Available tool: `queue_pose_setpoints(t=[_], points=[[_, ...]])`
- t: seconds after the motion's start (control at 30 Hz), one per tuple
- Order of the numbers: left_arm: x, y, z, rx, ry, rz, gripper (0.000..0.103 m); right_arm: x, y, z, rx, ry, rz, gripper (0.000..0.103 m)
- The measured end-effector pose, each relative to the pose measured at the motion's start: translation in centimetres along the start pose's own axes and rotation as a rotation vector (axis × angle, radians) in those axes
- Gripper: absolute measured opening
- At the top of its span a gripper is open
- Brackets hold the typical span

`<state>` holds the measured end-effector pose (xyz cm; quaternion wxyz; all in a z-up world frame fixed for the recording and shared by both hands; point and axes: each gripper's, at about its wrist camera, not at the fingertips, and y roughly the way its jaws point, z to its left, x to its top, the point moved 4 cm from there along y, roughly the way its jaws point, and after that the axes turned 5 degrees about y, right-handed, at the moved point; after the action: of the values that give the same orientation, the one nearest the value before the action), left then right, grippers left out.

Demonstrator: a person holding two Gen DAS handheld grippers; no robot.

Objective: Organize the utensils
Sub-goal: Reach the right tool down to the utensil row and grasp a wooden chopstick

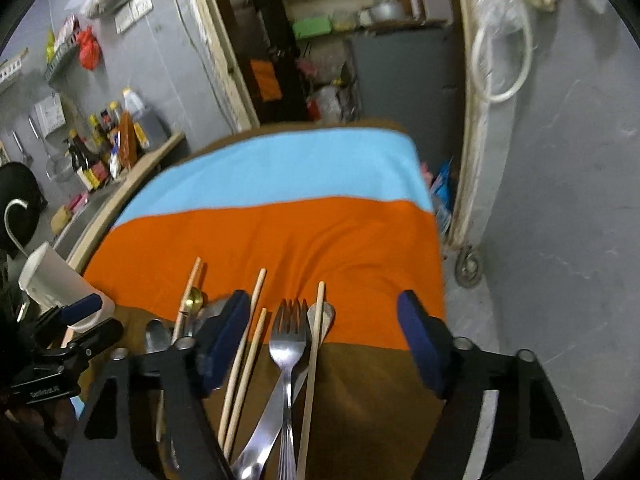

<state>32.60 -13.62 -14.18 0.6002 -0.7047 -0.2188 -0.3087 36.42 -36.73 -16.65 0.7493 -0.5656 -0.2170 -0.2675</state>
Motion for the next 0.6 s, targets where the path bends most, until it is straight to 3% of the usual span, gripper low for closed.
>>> queue_pose_setpoints(t=[0.1, 0.4, 0.5, 0.6], points=[[-0.4, 1.5, 0.0, -0.037, -0.011, 0.045, 0.072, -0.4, 2.9, 0.3, 0.011, -0.002, 0.063, 0.049], [-1.4, 4.0, 0.0, -0.150, -0.079, 0.152, 0.036, -0.8, 7.6, 0.8, 0.024, -0.017, 0.178, 0.030], [-1.6, 4.4, 0.1, -0.176, -0.104, 0.168, 0.030, -0.8, 8.2, 1.3, 0.018, -0.020, 0.207, 0.021], [-1.6, 4.8, 0.2, -0.196, -0.113, 0.181, 0.027, -0.9, 8.3, 1.7, 0.014, -0.020, 0.232, 0.020]])
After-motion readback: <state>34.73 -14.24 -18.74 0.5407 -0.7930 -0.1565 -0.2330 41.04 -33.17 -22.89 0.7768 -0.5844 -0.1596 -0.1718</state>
